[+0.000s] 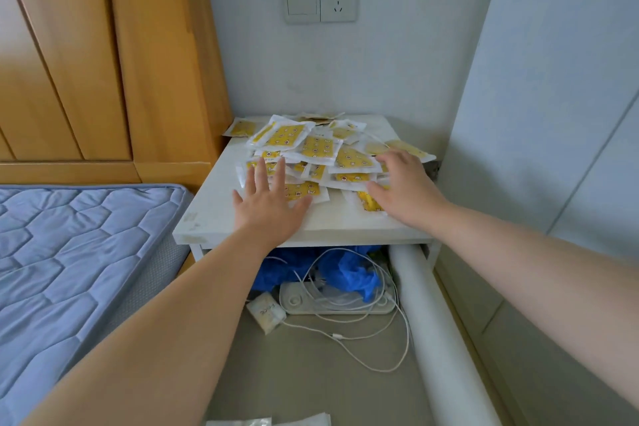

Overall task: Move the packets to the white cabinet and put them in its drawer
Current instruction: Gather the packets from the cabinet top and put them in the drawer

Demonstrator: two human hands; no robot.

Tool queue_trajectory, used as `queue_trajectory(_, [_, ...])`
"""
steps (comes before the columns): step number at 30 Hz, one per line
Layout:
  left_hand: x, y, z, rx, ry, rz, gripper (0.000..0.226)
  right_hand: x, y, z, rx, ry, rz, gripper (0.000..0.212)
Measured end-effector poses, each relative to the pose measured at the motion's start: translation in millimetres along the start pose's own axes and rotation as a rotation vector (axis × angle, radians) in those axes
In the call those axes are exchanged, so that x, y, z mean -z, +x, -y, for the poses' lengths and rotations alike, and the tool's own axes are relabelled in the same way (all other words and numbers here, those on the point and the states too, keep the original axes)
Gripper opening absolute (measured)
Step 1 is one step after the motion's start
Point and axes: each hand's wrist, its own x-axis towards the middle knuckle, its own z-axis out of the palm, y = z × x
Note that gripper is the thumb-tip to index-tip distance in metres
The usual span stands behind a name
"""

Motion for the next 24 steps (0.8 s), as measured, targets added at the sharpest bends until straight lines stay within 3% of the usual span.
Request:
queue_trajectory(12, [-5.6,9.7,-1.4,-0.090,0.046,0.010,0.069,-27.2,84.0,11.3,-0.069,-0.043,0.377,0.076])
queue_trajectory(18, [-7.4,9.2,-1.1,-0.093,-0.004,-0.046,0.071,-41.5,88.9,19.4,0.180,-0.182,0.148,0.035])
queue_trajectory(24, [-7.5,5.3,-1.2,-0.090,-0.112,-0.158,0.071,-41.5,71.8,33.0,0.233,-0.091,-0.045,0.035])
